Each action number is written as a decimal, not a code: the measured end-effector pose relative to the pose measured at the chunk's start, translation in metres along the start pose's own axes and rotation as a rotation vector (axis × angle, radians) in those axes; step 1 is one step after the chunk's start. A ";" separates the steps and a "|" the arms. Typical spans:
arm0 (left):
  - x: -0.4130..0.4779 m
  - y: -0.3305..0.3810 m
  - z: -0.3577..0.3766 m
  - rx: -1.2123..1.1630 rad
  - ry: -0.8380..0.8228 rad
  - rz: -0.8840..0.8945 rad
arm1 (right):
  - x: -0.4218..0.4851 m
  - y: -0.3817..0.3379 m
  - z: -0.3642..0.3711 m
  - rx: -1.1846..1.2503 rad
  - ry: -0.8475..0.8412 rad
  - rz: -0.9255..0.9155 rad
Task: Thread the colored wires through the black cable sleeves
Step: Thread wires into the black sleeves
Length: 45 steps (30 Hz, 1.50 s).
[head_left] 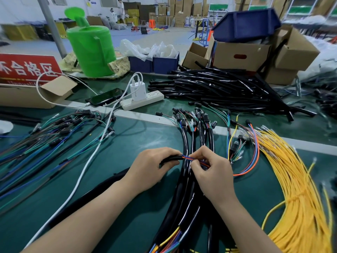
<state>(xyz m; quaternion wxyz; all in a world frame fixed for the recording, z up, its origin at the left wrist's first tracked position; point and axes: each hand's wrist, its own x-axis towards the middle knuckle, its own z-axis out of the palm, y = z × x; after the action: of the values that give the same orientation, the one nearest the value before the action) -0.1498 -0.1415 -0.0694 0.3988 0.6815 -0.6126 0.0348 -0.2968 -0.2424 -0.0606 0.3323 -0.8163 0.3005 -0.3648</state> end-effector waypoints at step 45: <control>-0.004 0.013 0.003 0.109 -0.084 -0.184 | 0.004 -0.008 -0.010 0.107 -0.223 -0.042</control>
<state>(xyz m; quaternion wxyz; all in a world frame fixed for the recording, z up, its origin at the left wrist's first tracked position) -0.1632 -0.1394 -0.0674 0.3368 0.7564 -0.5608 0.0026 -0.3005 -0.2433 -0.0481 0.3988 -0.8391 0.2246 -0.2940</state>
